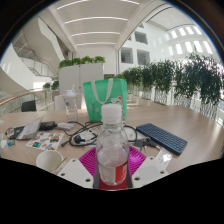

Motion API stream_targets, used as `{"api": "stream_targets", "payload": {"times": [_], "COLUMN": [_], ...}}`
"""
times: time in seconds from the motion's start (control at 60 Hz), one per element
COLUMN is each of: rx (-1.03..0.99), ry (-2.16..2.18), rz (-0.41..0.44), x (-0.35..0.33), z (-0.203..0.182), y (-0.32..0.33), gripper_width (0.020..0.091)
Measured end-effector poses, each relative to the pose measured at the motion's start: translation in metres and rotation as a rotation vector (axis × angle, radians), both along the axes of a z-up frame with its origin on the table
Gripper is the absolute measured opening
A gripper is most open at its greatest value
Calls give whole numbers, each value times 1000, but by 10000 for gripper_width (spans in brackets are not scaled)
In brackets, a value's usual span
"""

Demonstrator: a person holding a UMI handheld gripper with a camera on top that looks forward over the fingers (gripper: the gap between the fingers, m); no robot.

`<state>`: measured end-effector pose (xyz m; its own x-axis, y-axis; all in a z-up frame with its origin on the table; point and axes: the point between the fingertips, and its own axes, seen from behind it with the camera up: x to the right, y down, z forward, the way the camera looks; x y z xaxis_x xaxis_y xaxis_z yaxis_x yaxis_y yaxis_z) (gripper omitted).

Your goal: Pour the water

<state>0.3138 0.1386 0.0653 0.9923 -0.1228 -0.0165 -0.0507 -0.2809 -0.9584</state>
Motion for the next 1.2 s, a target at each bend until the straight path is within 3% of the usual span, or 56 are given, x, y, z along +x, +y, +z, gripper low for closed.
{"api": "stream_targets", "payload": {"times": [0.083,0.35,0.467,0.567,0.733,0.883,1.033,1.2], "rx": [-26,1,-61,-137,-189,-193,-197,-188], "ry": [38,18,27,89,115,50,-24,-18], "rz": [6,-1,-11,-9,-29,-50,10,140], "x": [-9,-17,-18,-28,-45,-77,-161,-292], "z": [-20,-8,-12,-15,5,51,108,161], "y": [-1,-6,-10,-29,-90,-157,-220,-277], "gripper_width": [402,426,555,853,838,837,834,839]}}
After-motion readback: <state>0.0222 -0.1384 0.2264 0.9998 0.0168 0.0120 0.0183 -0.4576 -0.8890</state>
